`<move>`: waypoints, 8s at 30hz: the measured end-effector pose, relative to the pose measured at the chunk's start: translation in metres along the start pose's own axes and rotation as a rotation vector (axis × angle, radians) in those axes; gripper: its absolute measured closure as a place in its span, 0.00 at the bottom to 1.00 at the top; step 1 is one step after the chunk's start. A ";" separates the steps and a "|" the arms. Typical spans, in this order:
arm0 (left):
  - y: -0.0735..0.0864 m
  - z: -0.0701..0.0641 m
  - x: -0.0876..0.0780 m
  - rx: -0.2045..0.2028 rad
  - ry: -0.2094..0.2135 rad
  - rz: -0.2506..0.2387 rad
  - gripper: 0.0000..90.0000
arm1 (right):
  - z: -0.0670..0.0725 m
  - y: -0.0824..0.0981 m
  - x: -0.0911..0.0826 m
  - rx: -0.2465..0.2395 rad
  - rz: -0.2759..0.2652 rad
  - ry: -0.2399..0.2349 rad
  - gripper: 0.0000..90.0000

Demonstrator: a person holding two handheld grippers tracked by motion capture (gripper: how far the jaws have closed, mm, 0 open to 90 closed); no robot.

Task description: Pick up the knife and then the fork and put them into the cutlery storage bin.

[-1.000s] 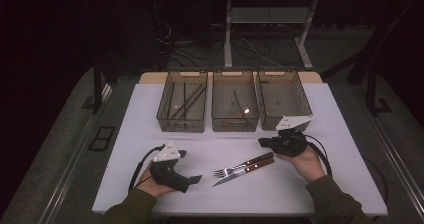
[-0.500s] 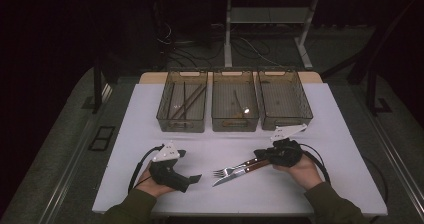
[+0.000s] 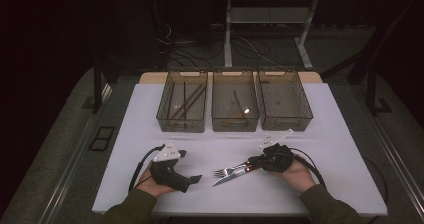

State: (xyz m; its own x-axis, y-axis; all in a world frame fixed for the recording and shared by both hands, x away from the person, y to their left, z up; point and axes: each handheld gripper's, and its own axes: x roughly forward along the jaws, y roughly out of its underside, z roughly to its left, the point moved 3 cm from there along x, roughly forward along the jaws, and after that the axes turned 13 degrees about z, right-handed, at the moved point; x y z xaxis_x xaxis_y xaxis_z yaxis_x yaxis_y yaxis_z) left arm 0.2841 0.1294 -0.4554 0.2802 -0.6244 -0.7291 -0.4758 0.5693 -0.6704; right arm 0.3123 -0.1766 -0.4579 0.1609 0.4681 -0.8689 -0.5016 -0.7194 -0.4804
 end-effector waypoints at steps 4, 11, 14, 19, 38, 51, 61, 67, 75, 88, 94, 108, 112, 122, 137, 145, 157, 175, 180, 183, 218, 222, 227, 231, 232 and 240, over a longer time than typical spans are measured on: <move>0.000 0.000 0.000 0.003 -0.003 0.005 0.00 | 0.001 0.000 0.001 -0.005 0.009 0.005 1.00; 0.000 -0.001 0.000 0.004 -0.003 0.003 0.00 | 0.001 0.000 0.002 -0.009 0.015 0.019 1.00; 0.000 -0.001 0.000 0.009 -0.001 0.006 0.00 | 0.002 -0.001 0.002 -0.017 0.020 0.027 1.00; 0.000 -0.001 0.001 0.011 0.000 0.009 0.00 | 0.003 -0.002 0.003 -0.027 0.029 0.037 1.00; 0.000 -0.001 0.001 0.011 0.004 0.009 0.00 | 0.006 -0.002 0.007 -0.073 0.088 0.019 1.00; 0.000 -0.001 0.001 0.012 0.004 0.007 0.00 | 0.011 0.002 0.006 -0.135 0.112 0.031 1.00; 0.000 -0.001 0.000 0.012 0.005 0.007 0.00 | 0.018 0.003 0.006 -0.193 0.120 0.004 1.00; 0.000 -0.001 0.000 0.012 0.004 0.007 0.00 | 0.024 0.005 0.005 -0.229 0.131 -0.025 1.00; 0.000 -0.002 0.000 0.013 0.006 0.006 0.00 | 0.030 0.006 0.004 -0.226 0.140 -0.027 1.00; -0.001 -0.003 0.000 0.017 0.006 0.003 0.00 | 0.027 0.011 -0.019 -0.069 0.078 -0.041 0.80; -0.001 -0.002 0.000 0.015 0.007 0.003 0.00 | 0.036 0.016 -0.013 -0.122 0.084 -0.053 0.77; -0.001 -0.002 0.000 0.016 0.006 0.005 0.00 | 0.043 0.019 0.002 -0.242 0.107 -0.014 0.82; -0.001 -0.002 0.001 0.019 0.006 0.008 0.00 | 0.048 0.021 0.002 -0.255 0.098 0.013 0.85; -0.001 -0.002 0.000 0.023 0.010 0.005 0.00 | 0.045 0.020 0.001 -0.245 0.092 -0.026 0.86; -0.001 -0.002 0.001 0.024 0.017 -0.001 0.00 | 0.043 0.019 -0.017 -0.278 0.042 -0.081 0.86; 0.001 -0.003 0.003 0.040 0.031 0.002 0.00 | 0.039 0.015 -0.028 -0.264 -0.020 -0.078 0.86; 0.003 -0.003 -0.003 0.024 0.035 -0.016 0.00 | 0.030 0.009 -0.037 -0.201 -0.062 -0.065 0.86; 0.004 -0.004 -0.006 0.031 0.041 -0.028 0.00 | 0.004 0.009 -0.052 -0.103 -0.100 0.001 0.86; 0.004 -0.003 -0.007 0.030 0.041 -0.027 0.00 | -0.005 0.007 -0.058 -0.083 -0.116 0.021 0.86; 0.004 -0.003 -0.007 0.031 0.043 -0.030 0.00 | -0.011 0.006 -0.063 -0.070 -0.123 0.034 0.86; 0.003 -0.007 -0.005 0.043 0.064 -0.024 0.00 | -0.082 0.001 -0.100 0.130 -0.194 0.152 0.86; 0.003 -0.006 -0.005 0.041 0.066 -0.024 0.00 | -0.095 0.002 -0.103 0.165 -0.194 0.174 0.86; 0.002 -0.007 -0.004 0.047 0.069 -0.023 0.00 | -0.115 0.000 -0.107 0.218 -0.186 0.198 0.86; 0.002 -0.007 -0.004 0.042 0.070 -0.027 0.00 | -0.129 -0.001 -0.107 0.251 -0.182 0.211 0.86; 0.002 -0.007 -0.004 0.042 0.070 -0.027 0.00 | -0.132 -0.002 -0.107 0.256 -0.182 0.215 0.86; 0.002 -0.007 -0.003 0.047 0.073 -0.024 0.00 | -0.153 -0.007 -0.107 0.310 -0.172 0.240 0.86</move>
State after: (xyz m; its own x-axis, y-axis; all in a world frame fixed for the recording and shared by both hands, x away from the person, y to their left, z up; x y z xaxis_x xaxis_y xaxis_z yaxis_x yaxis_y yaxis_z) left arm 0.2762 0.1285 -0.4529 0.2288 -0.6748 -0.7016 -0.4298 0.5766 -0.6948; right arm 0.4286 -0.3006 -0.3794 0.4395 0.4088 -0.7999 -0.6760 -0.4359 -0.5942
